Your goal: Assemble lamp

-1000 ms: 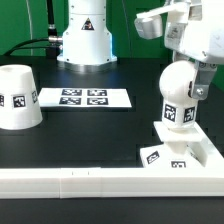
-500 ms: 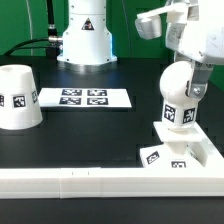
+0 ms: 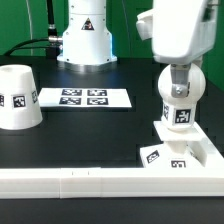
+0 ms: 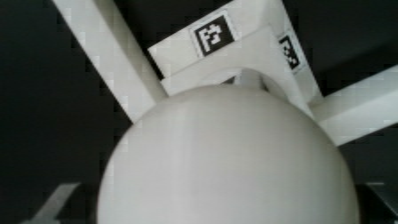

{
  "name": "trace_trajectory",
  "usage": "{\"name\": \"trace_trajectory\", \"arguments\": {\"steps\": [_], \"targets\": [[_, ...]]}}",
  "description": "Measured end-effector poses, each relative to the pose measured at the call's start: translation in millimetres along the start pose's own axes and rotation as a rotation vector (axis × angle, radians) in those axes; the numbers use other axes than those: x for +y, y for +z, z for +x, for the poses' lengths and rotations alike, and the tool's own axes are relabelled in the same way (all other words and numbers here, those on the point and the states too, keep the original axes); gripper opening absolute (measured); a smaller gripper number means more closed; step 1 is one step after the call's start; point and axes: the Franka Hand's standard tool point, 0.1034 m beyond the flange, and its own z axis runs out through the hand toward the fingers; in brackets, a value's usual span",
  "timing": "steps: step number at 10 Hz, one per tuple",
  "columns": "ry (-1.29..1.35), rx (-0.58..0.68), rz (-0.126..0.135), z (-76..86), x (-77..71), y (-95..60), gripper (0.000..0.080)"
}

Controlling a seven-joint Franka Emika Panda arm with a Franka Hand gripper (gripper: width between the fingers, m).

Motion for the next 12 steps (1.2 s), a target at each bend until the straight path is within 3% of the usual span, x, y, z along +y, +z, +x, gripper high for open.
{"name": "trace_trajectory", "arguments": {"steps": [9, 12], "targets": [[0.613, 0.0, -0.008, -5.3, 7.3, -0.5, 0.0576], [0.947, -0.023, 0.008, -11.2, 9.3, 0.6, 0.0576]]}}
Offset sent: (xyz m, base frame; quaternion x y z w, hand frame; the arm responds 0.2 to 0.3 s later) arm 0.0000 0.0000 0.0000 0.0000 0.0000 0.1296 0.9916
